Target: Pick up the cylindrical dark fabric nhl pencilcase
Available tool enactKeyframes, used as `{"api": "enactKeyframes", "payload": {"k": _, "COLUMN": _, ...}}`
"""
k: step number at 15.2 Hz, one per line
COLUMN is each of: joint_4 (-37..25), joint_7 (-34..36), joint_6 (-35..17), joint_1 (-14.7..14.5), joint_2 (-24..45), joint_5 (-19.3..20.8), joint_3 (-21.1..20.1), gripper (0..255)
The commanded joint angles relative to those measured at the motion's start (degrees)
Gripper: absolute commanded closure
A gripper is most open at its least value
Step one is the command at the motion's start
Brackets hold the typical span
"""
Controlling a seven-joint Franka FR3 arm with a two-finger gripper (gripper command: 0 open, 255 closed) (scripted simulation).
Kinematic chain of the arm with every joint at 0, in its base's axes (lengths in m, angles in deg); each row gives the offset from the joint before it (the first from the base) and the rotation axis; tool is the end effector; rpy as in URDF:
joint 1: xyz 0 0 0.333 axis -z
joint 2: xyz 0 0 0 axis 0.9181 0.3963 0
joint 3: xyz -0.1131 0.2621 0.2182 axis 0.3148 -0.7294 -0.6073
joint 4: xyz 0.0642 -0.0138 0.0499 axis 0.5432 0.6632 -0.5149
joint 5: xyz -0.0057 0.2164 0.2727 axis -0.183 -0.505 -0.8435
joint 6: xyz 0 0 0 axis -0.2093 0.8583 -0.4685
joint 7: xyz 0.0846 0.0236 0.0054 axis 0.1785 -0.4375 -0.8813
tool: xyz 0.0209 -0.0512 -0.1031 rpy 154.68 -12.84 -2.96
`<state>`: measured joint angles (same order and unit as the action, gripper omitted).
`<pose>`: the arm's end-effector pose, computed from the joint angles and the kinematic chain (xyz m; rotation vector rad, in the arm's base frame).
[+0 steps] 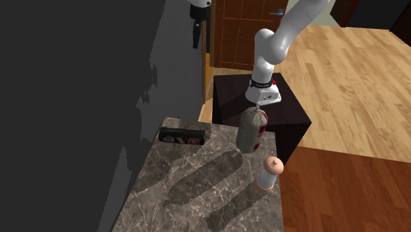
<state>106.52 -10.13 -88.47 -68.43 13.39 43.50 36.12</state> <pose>0.2858 0.0401 0.5698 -3.1199 0.1576 -0.2124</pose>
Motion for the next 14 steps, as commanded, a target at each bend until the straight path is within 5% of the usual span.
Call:
{"api": "enactKeyframes", "payload": {"k": 1, "joint_4": 1.2, "joint_7": 2.1, "joint_6": -3.0, "joint_1": -0.6, "joint_2": 1.8, "joint_5": -0.9, "joint_3": -1.7, "gripper": 0}}
{"api": "enactKeyframes", "payload": {"k": 14, "joint_4": 1.7, "joint_7": 16.5, "joint_6": -22.5, "joint_1": -3.3, "joint_2": 21.8, "joint_5": -2.7, "joint_3": -13.7, "gripper": 0}}
